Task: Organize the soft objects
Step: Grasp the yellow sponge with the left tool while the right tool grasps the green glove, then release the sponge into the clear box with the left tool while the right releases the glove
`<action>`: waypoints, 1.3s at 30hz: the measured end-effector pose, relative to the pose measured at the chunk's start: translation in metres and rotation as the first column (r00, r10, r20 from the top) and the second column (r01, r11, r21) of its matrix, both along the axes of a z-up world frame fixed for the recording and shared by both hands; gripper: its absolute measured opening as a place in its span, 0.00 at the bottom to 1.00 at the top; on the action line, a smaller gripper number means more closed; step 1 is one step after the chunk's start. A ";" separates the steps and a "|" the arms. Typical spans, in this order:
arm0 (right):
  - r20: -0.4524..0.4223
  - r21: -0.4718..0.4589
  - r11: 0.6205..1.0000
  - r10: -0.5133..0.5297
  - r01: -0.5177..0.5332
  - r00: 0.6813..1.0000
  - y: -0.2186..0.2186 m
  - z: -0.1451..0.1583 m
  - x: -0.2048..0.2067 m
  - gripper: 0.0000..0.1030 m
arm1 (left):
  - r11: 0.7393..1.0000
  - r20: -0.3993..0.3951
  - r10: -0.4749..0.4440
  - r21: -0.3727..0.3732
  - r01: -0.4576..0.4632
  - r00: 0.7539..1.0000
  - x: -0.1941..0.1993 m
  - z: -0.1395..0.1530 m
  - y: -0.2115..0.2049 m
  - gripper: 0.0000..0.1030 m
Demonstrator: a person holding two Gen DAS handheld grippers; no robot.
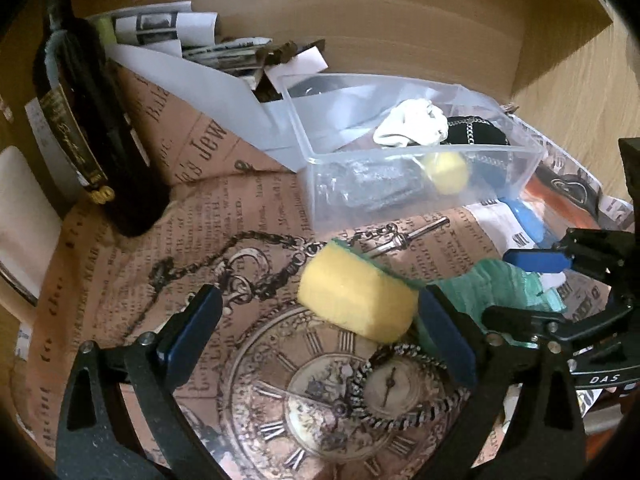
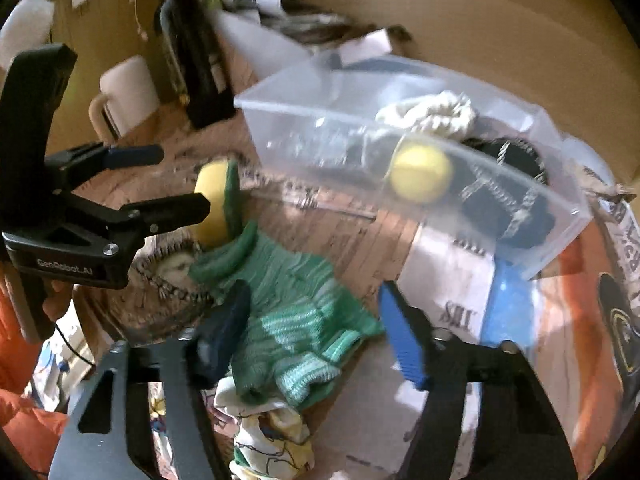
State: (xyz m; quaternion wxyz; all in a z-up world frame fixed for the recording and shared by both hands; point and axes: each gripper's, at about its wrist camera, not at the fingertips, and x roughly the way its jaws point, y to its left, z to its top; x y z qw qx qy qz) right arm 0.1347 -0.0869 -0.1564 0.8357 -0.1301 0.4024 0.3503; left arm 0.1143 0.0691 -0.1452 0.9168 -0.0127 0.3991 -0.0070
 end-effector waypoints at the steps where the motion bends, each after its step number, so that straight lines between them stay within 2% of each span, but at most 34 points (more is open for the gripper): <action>1: 0.002 0.002 1.000 -0.002 0.002 1.000 -0.001 0.000 0.000 0.48 | 1.000 -0.001 0.001 -0.008 -0.001 1.000 0.002 -0.001 0.001 0.95; 7: 0.020 0.011 1.000 -0.027 0.027 0.999 -0.010 0.004 0.003 0.31 | 0.996 -0.021 -0.021 -0.082 0.019 1.000 0.013 -0.006 0.002 0.75; 11: 0.046 0.037 0.997 -0.064 0.063 0.997 -0.020 0.012 0.006 0.26 | 0.996 -0.012 -0.038 -0.080 0.037 0.999 0.018 -0.007 -0.003 0.62; 17: 0.091 0.076 0.990 -0.122 0.116 0.988 -0.042 0.027 0.006 0.22 | 0.996 0.001 -0.061 -0.064 0.061 0.998 0.021 -0.006 -0.010 0.51; 24: 0.164 0.151 0.975 -0.185 0.160 0.969 -0.066 0.058 0.001 0.22 | 0.996 0.055 -0.068 -0.055 0.071 0.996 0.008 0.016 -0.014 0.49; 32: 0.252 0.228 0.951 -0.266 0.210 0.930 -0.081 0.090 0.001 0.22 | 0.995 0.188 -0.064 -0.059 0.076 0.980 -0.005 0.062 -0.014 0.49; 39: 0.293 0.281 0.925 -0.338 0.257 0.894 -0.091 0.109 0.016 0.22 | 0.997 0.265 -0.043 -0.055 0.059 0.963 0.011 0.088 -0.013 0.49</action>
